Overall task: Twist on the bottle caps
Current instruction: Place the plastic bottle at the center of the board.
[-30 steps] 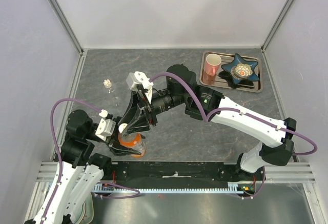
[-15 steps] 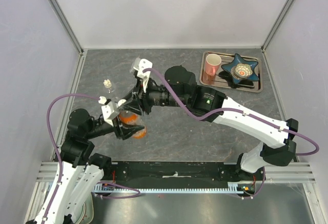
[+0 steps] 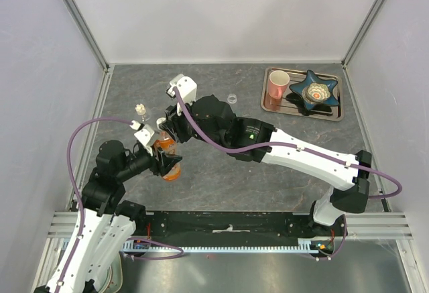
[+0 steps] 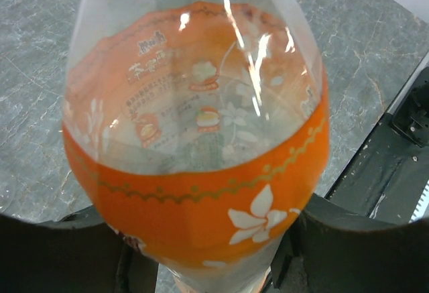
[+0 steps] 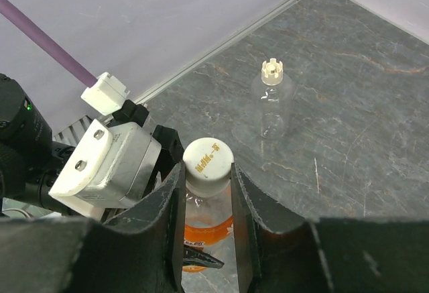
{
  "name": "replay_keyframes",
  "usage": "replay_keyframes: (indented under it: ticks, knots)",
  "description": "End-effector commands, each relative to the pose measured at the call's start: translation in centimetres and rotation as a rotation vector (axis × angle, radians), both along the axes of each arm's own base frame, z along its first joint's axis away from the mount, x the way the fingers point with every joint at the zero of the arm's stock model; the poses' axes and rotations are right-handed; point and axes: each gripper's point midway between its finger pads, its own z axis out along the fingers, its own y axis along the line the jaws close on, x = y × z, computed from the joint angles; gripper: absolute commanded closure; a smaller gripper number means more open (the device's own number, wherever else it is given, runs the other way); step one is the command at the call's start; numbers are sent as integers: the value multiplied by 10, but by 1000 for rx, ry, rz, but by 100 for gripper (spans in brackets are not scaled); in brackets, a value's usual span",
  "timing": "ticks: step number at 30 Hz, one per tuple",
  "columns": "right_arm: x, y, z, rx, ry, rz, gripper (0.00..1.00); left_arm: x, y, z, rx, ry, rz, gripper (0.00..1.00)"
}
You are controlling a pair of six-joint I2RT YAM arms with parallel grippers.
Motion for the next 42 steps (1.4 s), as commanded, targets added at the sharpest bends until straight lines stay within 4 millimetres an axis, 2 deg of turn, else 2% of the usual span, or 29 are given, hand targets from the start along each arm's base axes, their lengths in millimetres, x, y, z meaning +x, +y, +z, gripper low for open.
replay_keyframes:
  ticks: [1,2,3,9,10,11,15,18,19,20,22,23,24,25,27,28,29,31,32,33,35,36,38,39,41,42]
  knots:
    - [19,-10,-48,-140,31,-62,75,-19,-19,70,-78,-306,-176,92]
    - [17,-9,-53,-135,45,-55,69,-20,-20,70,-81,-304,-188,92]
    - [13,-4,-49,-108,44,-29,57,-22,-22,70,-87,-298,-201,92]
    - [3,8,-38,-23,50,35,41,-38,-30,70,-112,-281,-300,92]
    - [1,10,-38,-19,54,48,41,-41,-32,70,-115,-278,-316,92]
    - [1,11,-36,-10,50,50,42,-42,-32,70,-117,-276,-322,92]
    - [3,9,-31,11,37,38,69,-41,-30,70,-110,-281,-311,92]
    - [5,2,-24,25,14,24,82,-35,-27,69,-101,-276,-264,90]
    - [5,0,-22,19,-6,22,84,-28,-22,68,-92,-270,-215,84]
    - [6,-2,-20,15,-16,18,86,-24,-19,68,-90,-271,-178,57]
    - [8,-6,-18,-2,-46,14,87,-8,-4,70,-76,-258,-43,33]
    - [11,-10,-20,-36,-82,13,88,-4,2,71,-69,-251,1,11]
    - [16,-15,-19,-53,-106,-18,90,-1,8,74,-57,-261,41,4]
    - [19,-18,-20,-71,-124,-29,91,5,20,78,-40,-263,124,2]
    - [29,-21,-22,-124,-189,-54,91,6,36,84,-24,-271,217,1]
    - [33,-21,-22,-126,-196,-69,92,8,50,95,-17,-293,300,1]
    - [38,-19,-21,-144,-240,-68,92,6,56,94,11,-291,321,1]
    - [48,-12,-30,-156,-257,-75,93,-6,65,110,15,-332,347,1]
    - [52,-5,-27,-128,-275,-77,93,-11,68,109,29,-329,349,1]
    - [56,4,-38,-139,-283,-69,93,-18,71,117,18,-360,356,1]
    - [60,23,-37,-82,-305,-58,93,-25,81,132,-16,-377,413,1]
    - [64,37,-55,-95,-300,-38,93,-27,84,137,-25,-384,428,1]
    - [65,57,-57,-42,-317,-5,94,-29,90,152,-49,-398,465,1]
    - [67,68,-74,-55,-314,10,94,-30,93,161,-61,-413,483,1]
    - [67,82,-74,-11,-340,19,95,-29,95,168,-77,-410,500,1]
    - [65,91,-85,-11,-343,30,95,-30,94,173,-107,-401,502,1]
